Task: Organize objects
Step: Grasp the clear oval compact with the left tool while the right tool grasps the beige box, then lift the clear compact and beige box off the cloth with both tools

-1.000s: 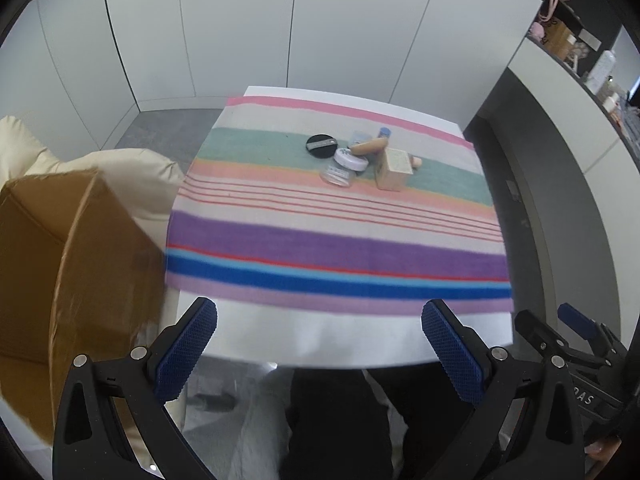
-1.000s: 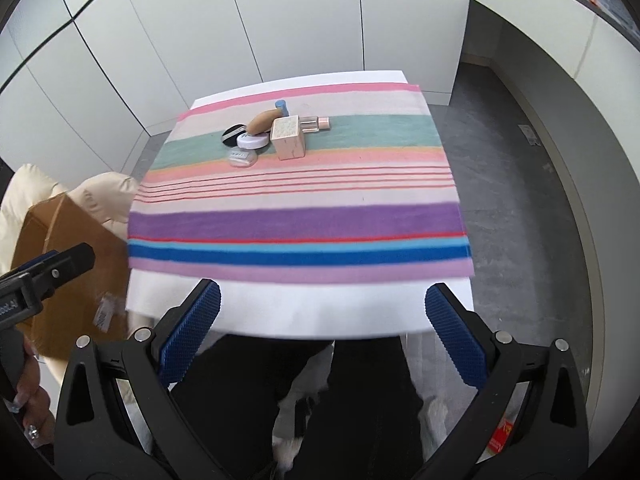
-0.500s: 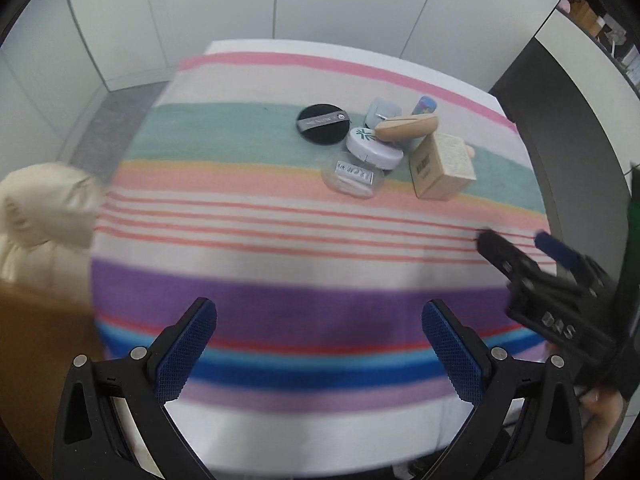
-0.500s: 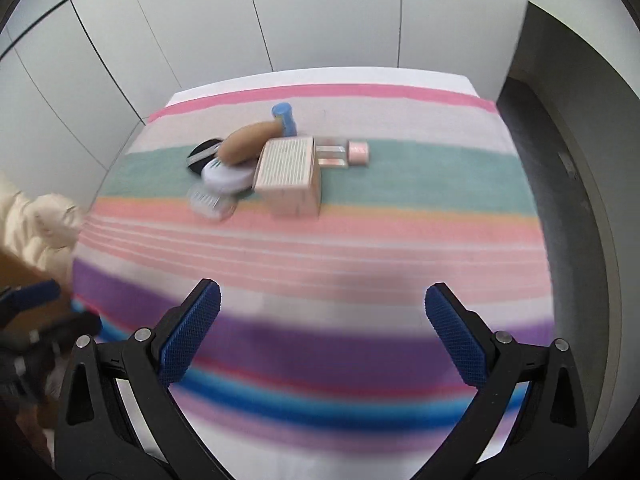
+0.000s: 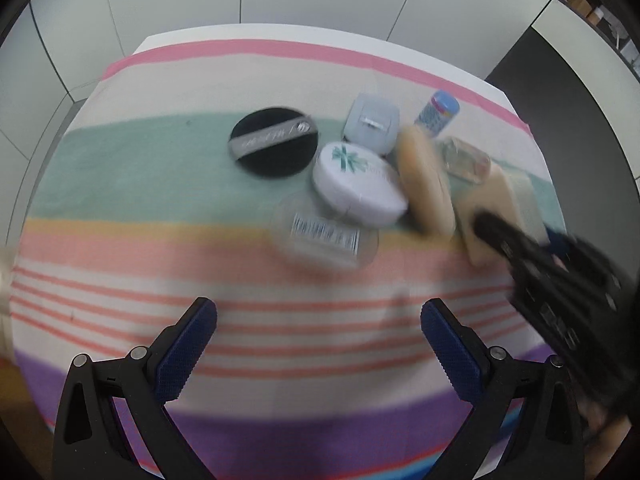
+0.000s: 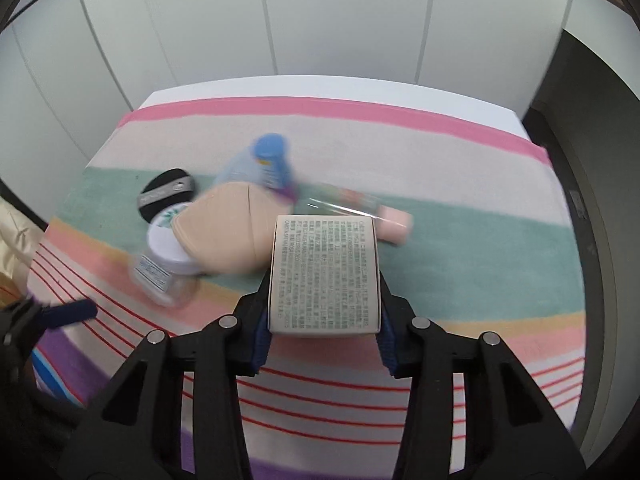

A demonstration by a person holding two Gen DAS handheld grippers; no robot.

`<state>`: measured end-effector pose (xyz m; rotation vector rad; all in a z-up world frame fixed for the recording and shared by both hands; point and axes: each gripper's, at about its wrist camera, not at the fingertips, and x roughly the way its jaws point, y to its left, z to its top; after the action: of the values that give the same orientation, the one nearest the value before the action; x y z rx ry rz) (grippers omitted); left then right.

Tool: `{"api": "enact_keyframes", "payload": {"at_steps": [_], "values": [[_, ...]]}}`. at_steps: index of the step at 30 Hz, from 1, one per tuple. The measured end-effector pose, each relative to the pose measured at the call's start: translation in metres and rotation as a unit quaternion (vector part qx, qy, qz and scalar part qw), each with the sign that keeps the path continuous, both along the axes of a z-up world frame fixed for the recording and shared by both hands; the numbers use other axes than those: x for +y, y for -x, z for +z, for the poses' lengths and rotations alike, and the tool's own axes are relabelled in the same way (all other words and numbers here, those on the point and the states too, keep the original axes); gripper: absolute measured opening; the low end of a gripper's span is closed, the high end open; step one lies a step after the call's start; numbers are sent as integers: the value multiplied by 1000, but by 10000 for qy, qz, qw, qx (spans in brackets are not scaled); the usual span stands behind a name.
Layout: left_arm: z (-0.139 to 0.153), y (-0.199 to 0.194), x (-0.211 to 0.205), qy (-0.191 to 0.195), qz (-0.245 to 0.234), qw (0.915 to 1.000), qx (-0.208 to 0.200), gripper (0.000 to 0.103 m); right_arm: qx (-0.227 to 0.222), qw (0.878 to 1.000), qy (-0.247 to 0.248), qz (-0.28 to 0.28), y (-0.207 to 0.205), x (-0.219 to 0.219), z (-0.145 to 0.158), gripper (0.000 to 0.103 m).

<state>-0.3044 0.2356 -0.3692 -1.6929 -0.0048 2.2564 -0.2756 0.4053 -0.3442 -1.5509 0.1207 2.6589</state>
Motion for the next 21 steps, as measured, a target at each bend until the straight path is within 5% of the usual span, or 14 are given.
{"api": "enact_keyframes", "payload": {"at_steps": [4,7,8,21], "values": [[-1,10,18,188,-246,9992,252,94,-129,9996,93,-237,-19,23,-1,44],[1,13,28,572,-296,9963,566,63,-193,9994,104,-269,-30,34,0,44],[2,13,30,732,-289,9949,633,59,-209,9994,68,-267,-33,36,1,44],[16,1,12,459,-135,9971,595,59,-357,9986,-196,-338,-46,40,10,44]]}}
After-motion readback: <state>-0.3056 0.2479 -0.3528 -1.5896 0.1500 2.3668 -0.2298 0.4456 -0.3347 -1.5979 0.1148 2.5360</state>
